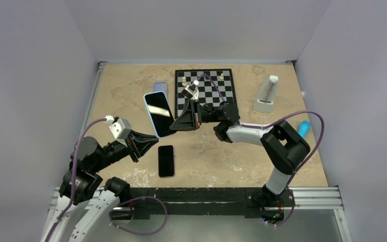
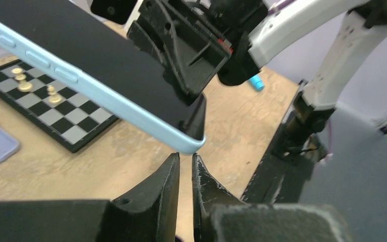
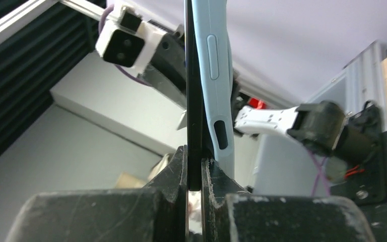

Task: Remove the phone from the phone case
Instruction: Move the phone case to the phone.

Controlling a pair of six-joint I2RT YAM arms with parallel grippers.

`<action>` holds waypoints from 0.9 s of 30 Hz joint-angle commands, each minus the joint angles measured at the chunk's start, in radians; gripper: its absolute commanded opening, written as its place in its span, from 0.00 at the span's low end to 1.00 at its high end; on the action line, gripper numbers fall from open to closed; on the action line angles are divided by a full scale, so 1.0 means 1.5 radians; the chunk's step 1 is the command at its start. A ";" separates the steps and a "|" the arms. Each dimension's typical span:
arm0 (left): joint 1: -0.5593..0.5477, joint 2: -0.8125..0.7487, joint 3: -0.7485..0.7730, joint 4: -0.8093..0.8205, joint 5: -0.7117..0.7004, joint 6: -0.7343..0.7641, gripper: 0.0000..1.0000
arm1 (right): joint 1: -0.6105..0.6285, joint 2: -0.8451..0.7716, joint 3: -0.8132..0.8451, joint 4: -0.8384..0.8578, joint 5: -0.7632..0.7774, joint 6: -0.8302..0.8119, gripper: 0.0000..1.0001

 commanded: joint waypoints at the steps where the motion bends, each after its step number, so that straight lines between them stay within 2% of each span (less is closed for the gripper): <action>1: 0.001 0.001 -0.012 -0.025 -0.049 0.098 0.00 | 0.011 -0.010 0.010 0.183 -0.011 0.108 0.00; 4: 0.001 0.004 -0.018 -0.009 -0.104 0.043 0.00 | 0.011 -0.011 0.005 0.184 -0.013 0.104 0.00; 6: 0.001 0.005 -0.020 0.006 -0.086 -0.005 0.00 | 0.010 -0.018 0.001 0.149 -0.011 0.063 0.00; 7: 0.002 0.003 -0.023 0.015 -0.065 -0.035 0.06 | 0.010 -0.021 0.000 0.133 -0.009 0.044 0.00; 9: 0.001 -0.002 -0.029 0.022 -0.009 -0.088 0.29 | 0.009 -0.024 0.003 0.099 0.004 0.001 0.00; 10: 0.001 -0.007 -0.034 0.024 0.015 -0.115 0.37 | 0.009 -0.023 0.004 0.092 0.013 -0.012 0.00; 13: 0.001 -0.043 -0.053 0.020 0.054 -0.175 0.49 | 0.006 -0.016 0.010 0.060 0.042 -0.050 0.00; 16: 0.001 -0.109 -0.064 0.007 0.026 -0.211 0.58 | 0.002 -0.011 0.012 0.046 0.069 -0.069 0.00; 21: 0.001 -0.113 -0.061 0.029 -0.079 -0.276 0.61 | 0.002 -0.009 0.022 0.031 0.087 -0.080 0.00; 27: 0.001 -0.104 -0.113 0.166 -0.159 -0.328 0.62 | 0.004 -0.038 0.020 -0.035 0.096 -0.119 0.00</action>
